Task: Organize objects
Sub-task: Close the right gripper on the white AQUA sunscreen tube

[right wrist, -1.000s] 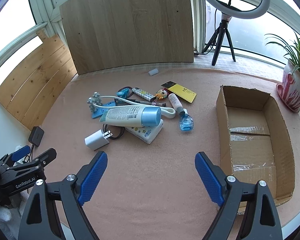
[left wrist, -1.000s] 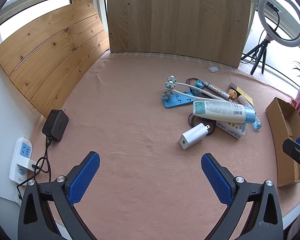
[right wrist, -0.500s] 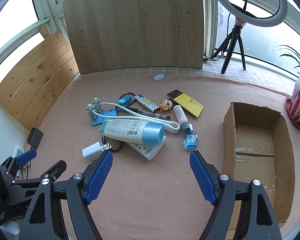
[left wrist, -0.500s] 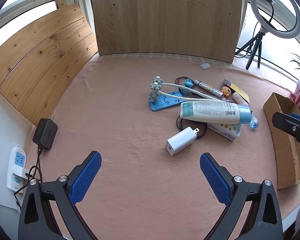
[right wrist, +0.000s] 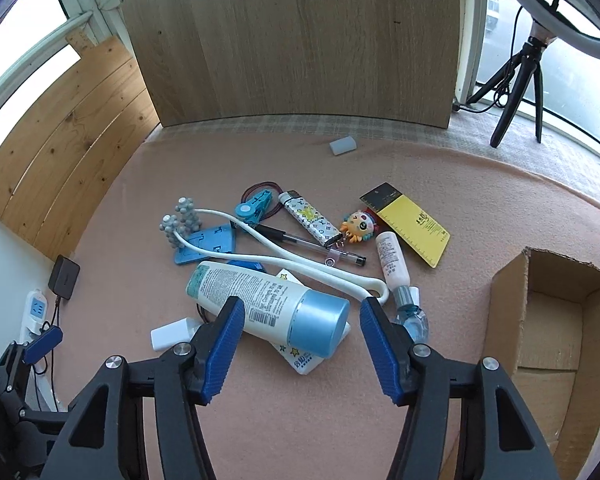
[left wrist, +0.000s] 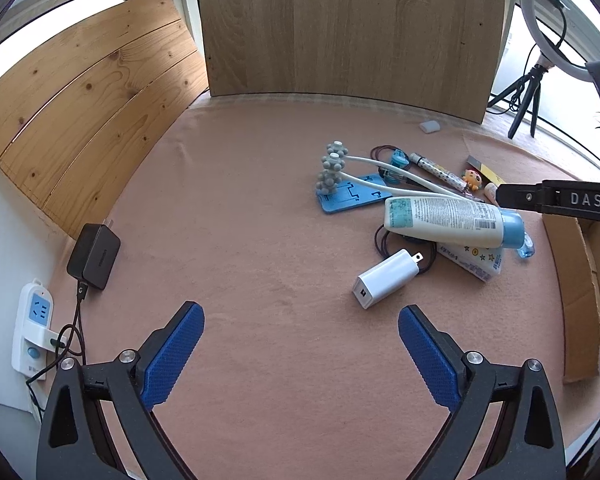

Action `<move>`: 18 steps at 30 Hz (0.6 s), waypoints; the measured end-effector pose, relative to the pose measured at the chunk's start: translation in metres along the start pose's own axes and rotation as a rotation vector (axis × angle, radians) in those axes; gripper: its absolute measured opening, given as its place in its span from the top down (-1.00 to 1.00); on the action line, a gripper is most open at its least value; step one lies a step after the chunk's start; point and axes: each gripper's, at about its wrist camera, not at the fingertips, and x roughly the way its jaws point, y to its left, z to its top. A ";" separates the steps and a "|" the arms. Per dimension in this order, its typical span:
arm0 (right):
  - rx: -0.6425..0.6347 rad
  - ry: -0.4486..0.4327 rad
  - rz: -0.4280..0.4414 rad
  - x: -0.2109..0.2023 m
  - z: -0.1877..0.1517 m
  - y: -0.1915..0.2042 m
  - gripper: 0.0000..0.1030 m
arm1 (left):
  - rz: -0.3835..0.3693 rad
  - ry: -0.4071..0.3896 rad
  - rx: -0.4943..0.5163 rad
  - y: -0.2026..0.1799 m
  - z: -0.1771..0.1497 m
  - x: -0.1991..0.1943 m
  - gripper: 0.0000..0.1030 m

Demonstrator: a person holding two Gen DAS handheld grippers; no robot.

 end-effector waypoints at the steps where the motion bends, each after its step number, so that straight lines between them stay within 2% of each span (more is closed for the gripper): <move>1: -0.001 0.020 0.003 0.008 0.003 0.000 0.00 | -0.002 0.004 -0.001 0.001 -0.001 0.001 -0.93; 9: 0.052 0.132 0.043 0.053 0.019 -0.010 0.09 | -0.015 0.042 -0.007 0.006 -0.009 0.011 -0.82; 18: 0.119 0.203 0.169 0.048 -0.008 -0.014 0.19 | -0.048 0.072 -0.004 -0.001 -0.007 0.025 -0.82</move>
